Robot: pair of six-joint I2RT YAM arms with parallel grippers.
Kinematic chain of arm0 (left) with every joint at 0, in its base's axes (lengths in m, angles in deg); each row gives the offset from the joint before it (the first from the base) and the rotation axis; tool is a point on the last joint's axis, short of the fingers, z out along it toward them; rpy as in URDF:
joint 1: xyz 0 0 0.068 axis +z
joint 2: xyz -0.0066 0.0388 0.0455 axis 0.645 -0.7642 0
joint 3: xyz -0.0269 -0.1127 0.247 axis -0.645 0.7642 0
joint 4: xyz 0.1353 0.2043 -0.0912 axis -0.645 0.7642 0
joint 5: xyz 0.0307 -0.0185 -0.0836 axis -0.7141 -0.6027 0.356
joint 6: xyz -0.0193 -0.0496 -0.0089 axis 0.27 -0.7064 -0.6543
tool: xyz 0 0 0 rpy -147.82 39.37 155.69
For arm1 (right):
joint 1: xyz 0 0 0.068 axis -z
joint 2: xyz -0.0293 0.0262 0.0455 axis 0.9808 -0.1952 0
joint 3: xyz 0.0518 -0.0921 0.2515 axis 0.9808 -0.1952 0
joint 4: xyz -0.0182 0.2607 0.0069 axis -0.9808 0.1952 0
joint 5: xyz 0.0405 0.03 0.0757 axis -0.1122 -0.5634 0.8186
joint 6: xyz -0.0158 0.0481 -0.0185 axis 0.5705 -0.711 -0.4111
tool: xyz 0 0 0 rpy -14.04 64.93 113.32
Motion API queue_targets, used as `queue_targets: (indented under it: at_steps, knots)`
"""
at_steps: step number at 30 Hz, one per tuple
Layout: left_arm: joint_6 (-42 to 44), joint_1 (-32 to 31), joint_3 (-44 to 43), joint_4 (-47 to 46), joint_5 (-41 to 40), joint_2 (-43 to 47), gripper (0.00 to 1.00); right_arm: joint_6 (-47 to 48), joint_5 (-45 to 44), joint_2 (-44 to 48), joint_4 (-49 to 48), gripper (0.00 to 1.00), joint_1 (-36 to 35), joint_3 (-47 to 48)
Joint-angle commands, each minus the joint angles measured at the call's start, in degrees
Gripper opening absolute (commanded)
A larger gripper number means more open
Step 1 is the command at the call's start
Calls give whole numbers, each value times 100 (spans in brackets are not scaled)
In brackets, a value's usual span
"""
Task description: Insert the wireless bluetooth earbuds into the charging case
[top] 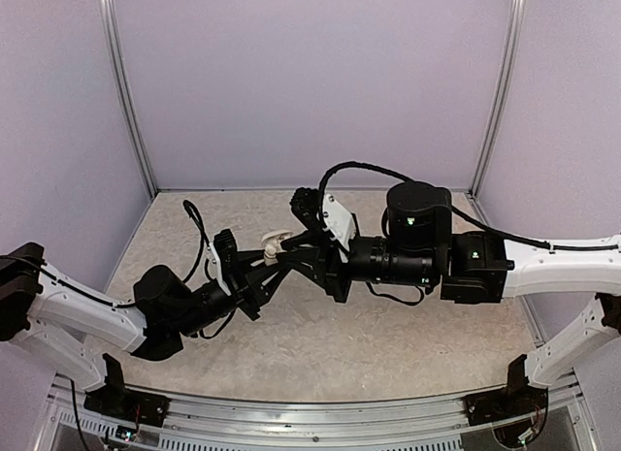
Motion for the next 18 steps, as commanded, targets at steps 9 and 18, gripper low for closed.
queue_targets:
  at_steps: [9,18]
  knots:
    - [80,-88,-188,23,3,67,6,26,-506,-144,65,19,40,220]
    - [112,-89,-187,33,-4,75,6,-14,-904,-174,231,20,40,290]
